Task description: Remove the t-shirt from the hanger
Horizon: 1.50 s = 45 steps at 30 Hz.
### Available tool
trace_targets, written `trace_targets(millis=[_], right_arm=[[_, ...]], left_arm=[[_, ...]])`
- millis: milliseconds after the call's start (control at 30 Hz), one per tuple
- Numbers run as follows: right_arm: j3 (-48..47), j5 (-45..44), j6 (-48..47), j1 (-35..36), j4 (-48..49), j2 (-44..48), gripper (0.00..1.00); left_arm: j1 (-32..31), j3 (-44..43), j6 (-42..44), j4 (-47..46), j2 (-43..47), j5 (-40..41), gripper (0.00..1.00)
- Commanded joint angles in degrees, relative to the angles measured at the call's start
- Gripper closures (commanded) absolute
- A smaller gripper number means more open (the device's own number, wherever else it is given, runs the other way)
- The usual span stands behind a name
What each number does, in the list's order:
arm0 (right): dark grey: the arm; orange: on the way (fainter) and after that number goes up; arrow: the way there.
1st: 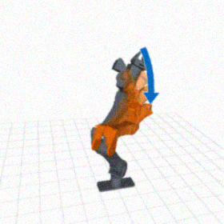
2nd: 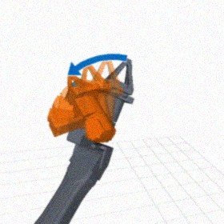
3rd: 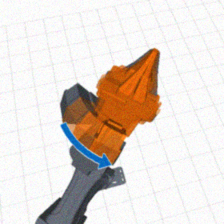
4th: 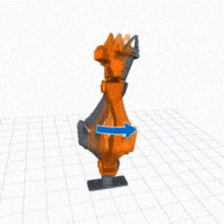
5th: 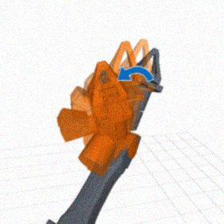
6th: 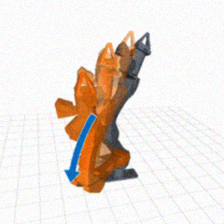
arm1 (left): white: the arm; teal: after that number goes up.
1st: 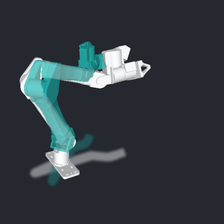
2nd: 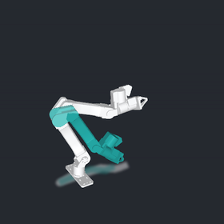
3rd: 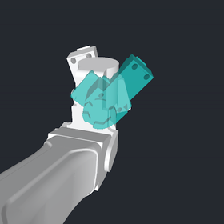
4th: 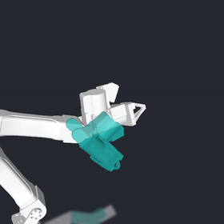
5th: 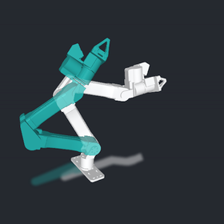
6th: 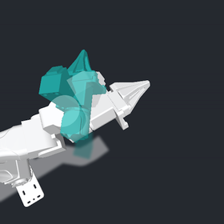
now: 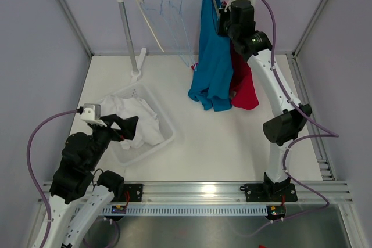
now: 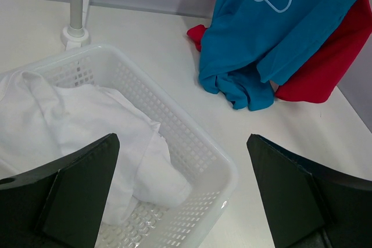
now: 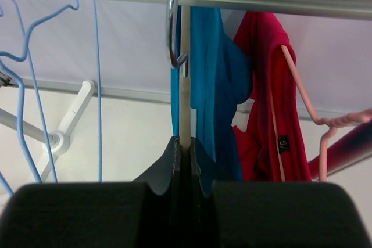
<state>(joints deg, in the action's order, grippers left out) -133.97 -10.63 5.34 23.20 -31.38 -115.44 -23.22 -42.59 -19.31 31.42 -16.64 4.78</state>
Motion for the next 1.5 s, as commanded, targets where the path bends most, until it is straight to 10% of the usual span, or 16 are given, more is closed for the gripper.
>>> trace_targets(millis=[0,600,933,1467], right_arm=[[4.4,1.6,-1.7,-0.3,9.4,9.0,1.0],[48.3,8.6,6.4,-0.1,20.0,39.4,1.0],[73.2,5.4,13.2,4.9,19.8,62.7,1.0],[87.7,8.5,18.7,14.2,16.6,84.1,1.0]], left_arm=[[0.4,-0.3,-0.8,-3.4,-1.3,-1.6,0.01],[-0.9,-7.9,-18.6,-21.7,-19.1,-24.9,0.09],[-27.3,-18.9,-17.6,-31.1,-38.3,-9.0,0.16],[-36.8,-29.2,-18.6,-45.8,-63.1,-4.1,0.35]])
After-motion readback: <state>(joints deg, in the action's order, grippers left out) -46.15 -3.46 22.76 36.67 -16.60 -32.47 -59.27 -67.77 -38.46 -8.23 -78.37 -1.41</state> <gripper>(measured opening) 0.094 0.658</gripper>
